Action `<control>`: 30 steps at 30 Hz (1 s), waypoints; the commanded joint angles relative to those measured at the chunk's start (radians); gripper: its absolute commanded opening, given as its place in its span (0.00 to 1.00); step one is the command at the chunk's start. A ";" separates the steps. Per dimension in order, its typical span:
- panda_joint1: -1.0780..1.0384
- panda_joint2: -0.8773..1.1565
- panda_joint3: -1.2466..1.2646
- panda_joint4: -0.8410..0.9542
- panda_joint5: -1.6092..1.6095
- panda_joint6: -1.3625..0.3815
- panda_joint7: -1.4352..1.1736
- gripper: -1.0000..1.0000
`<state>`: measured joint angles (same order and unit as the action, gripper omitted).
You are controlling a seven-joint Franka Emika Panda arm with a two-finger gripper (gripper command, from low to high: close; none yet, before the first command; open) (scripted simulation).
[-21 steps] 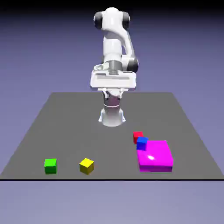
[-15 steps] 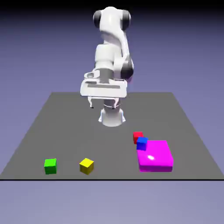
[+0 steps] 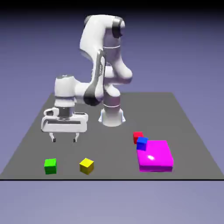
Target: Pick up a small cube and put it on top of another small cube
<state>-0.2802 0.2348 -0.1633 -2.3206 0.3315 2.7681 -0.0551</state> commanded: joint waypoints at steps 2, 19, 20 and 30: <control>-0.026 0.073 -0.015 0.044 0.030 -0.024 -0.072 0.50; -0.069 0.193 -0.039 0.117 0.078 -0.064 -0.187 0.00; -0.055 0.179 -0.039 0.102 0.063 -0.061 -0.144 0.00; 0.086 0.037 -0.033 -0.042 -0.093 -0.028 0.291 0.00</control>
<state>-0.1948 0.2716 -0.1960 -2.3623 0.2388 2.7394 0.2357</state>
